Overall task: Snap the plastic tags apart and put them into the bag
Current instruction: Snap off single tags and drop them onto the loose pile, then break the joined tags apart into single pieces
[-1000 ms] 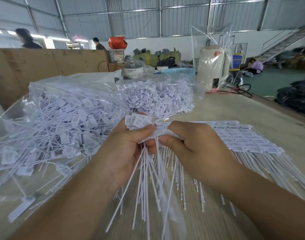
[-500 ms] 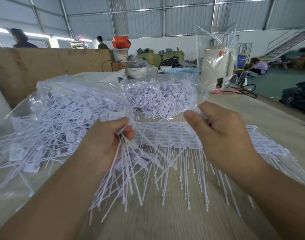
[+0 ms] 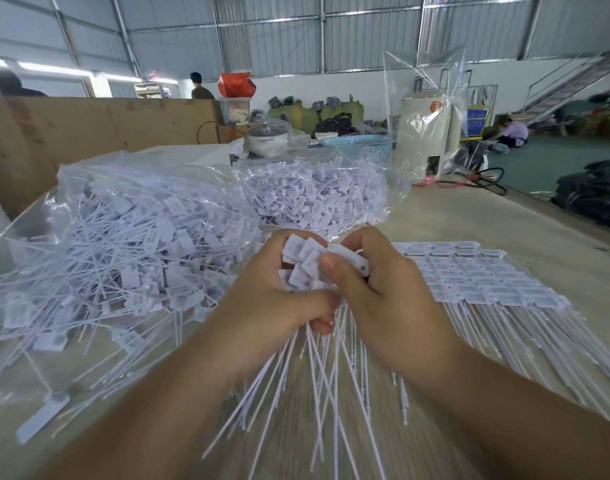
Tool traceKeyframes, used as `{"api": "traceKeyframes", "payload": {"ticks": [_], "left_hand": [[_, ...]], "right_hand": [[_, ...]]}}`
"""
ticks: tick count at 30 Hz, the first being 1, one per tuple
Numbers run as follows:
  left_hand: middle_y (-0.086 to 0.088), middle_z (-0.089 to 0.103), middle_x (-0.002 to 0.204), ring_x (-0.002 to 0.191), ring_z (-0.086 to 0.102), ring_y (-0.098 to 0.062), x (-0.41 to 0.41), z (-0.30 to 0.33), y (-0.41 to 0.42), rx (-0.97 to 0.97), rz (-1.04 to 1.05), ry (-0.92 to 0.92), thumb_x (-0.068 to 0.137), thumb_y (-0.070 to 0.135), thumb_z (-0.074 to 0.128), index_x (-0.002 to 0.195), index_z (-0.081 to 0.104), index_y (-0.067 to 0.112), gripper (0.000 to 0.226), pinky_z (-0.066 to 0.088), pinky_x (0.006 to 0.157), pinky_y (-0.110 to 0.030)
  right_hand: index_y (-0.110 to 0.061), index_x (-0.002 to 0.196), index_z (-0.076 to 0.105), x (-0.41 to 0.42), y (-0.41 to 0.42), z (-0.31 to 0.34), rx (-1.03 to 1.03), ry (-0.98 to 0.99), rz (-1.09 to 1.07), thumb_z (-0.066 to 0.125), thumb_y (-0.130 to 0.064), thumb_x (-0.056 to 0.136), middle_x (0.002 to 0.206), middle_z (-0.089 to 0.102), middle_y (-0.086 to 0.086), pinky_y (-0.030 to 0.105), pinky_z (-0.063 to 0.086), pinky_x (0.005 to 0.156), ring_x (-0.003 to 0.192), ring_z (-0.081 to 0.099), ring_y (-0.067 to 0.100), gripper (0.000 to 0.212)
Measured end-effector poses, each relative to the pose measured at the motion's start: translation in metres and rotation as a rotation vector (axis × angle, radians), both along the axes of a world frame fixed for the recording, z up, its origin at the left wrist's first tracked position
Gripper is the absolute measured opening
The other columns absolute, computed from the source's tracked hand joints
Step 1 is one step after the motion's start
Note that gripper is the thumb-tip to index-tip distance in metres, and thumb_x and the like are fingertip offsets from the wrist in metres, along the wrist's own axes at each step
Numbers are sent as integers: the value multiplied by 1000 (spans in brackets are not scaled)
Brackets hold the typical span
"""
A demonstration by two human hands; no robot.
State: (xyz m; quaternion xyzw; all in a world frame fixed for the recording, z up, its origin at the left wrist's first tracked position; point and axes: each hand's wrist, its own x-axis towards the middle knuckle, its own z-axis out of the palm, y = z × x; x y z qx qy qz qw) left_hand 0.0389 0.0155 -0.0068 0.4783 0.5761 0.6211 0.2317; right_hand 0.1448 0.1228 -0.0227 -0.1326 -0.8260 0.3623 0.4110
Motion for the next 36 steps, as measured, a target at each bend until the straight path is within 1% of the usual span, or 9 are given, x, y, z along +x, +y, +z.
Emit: {"api": "traceKeyframes", "payload": {"ticks": [5,9,13,19,22,27,29,32,36], "left_hand": [[-2,70,81,71,68,-17,4,-4,4,-45,24,38,59,-1,72,101,58,22,50,55,55,-32],[-3,69,77,63,65,-13,2,-6,3,-52,30,34,61,-7,70,102,58,21,51,51,51,-27],[2,65,69,57,61,-12,-7,-5,0,-25,123,98,62,-6,67,101,58,20,47,47,47,-25],[-2,65,65,48,56,-12,-40,3,-7,-66,241,-16,58,-6,63,94,61,16,43,42,38,-26],[5,57,51,38,50,-9,-56,5,-9,-124,305,-15,52,3,61,87,60,13,36,42,37,-26],[3,67,66,38,56,-15,-62,-5,-16,-409,347,313,54,21,65,86,59,38,36,46,40,-29],[3,65,69,41,56,-6,-61,-15,-13,-504,360,453,60,26,69,87,54,45,37,45,43,-27],[8,60,86,61,58,-3,-61,-22,-8,-581,396,626,62,37,69,97,46,45,43,48,57,-27],[5,52,115,94,61,-18,-61,-31,0,-620,434,736,73,39,77,135,37,36,74,52,78,-36]], "right_hand": [[-30,94,49,-7,-11,-4,-125,45,25,53,-38,96,77,70,-8,31,55,57,66,67,3,8],[-31,102,46,-9,-11,-4,-185,22,108,49,-40,97,77,70,-4,28,52,57,63,67,5,11],[-27,117,41,-4,-7,-4,-162,-30,163,41,-54,93,64,63,-8,23,43,51,53,58,3,36],[-19,92,53,0,0,-9,209,-505,165,41,-53,96,80,56,-1,38,47,68,74,54,16,36],[-18,109,55,2,-1,-14,440,-758,180,47,-52,94,100,44,-6,34,42,88,102,43,15,38],[-21,114,56,7,-1,-8,485,-832,191,53,-54,91,108,45,-5,37,43,92,107,43,15,41],[-23,114,58,9,0,-3,469,-850,186,57,-50,89,108,46,-7,34,42,88,106,44,13,37],[-25,112,59,14,2,4,424,-892,198,63,-41,87,106,45,-8,29,40,81,100,45,11,30],[-27,108,60,21,6,13,401,-969,195,62,-25,87,106,43,-12,25,39,74,93,48,8,21]]}}
